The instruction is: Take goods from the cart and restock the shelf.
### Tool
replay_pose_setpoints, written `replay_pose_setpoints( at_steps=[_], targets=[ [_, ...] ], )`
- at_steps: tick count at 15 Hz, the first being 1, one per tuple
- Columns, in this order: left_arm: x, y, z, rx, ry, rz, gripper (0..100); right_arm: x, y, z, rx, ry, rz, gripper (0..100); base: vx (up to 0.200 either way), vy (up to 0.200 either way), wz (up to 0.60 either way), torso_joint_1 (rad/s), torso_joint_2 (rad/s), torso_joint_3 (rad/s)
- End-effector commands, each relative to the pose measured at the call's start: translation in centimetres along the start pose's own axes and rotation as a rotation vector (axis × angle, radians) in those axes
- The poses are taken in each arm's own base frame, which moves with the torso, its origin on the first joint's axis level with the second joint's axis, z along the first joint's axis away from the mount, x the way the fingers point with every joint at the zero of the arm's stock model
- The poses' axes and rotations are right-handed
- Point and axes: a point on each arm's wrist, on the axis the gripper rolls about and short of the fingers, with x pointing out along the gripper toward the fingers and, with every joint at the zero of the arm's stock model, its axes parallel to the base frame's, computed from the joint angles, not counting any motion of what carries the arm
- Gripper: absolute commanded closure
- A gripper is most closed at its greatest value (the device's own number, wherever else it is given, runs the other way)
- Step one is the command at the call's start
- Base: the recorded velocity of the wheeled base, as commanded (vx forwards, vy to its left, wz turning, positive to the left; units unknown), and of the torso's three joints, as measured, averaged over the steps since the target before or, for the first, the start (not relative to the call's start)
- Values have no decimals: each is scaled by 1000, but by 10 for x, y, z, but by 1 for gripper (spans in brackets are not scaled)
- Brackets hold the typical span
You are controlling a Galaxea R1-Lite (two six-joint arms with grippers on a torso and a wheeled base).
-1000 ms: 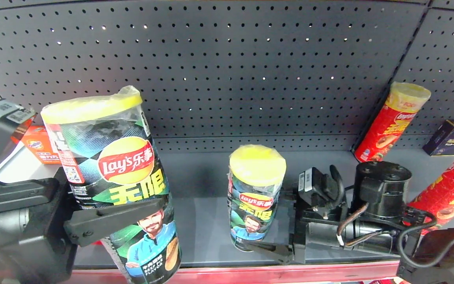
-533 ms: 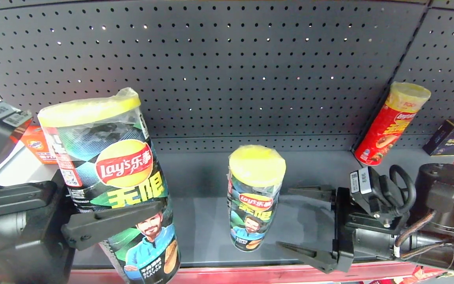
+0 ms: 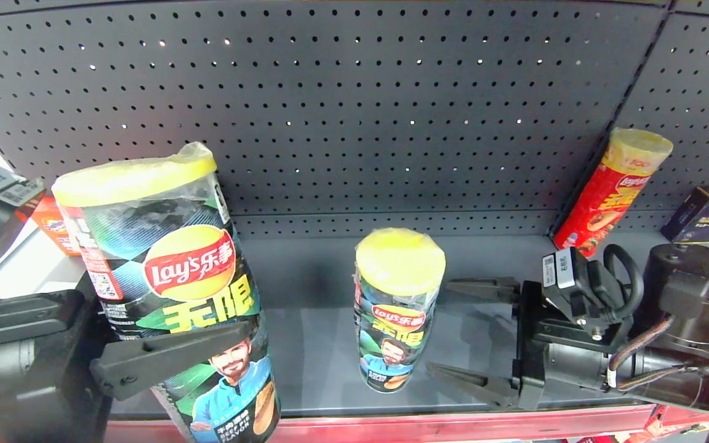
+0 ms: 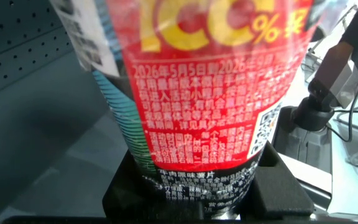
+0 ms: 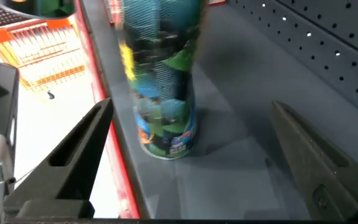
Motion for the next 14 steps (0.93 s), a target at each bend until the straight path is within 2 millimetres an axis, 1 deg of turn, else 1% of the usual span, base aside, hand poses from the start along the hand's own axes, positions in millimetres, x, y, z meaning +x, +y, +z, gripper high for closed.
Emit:
replay_pose_setpoints(
  at_steps=[1, 5, 7, 10, 14],
  targets=[
    [0, 0, 1, 3, -3, -2, 100, 8, -3, -7, 11, 19, 4, 0, 0, 0, 0, 0, 0, 0],
    [0, 0, 0, 0, 0, 0, 100, 16, -11, -13, 21, 35, -5, 0, 0, 0, 0, 0, 0, 0],
    [0, 0, 0, 0, 0, 0, 100, 21, -18, -12, 15, 27, -17, 0, 0, 0, 0, 0, 0, 0],
    [0, 0, -2, -4, 5, 0, 100, 22, -24, -13, 14, 27, -35, 0, 0, 0, 0, 0, 0, 0],
    [-4, -3, -5, -3, 3, 0, 100, 18, -22, -11, 11, 22, -36, 0, 0, 0, 0, 0, 0, 0]
  ],
)
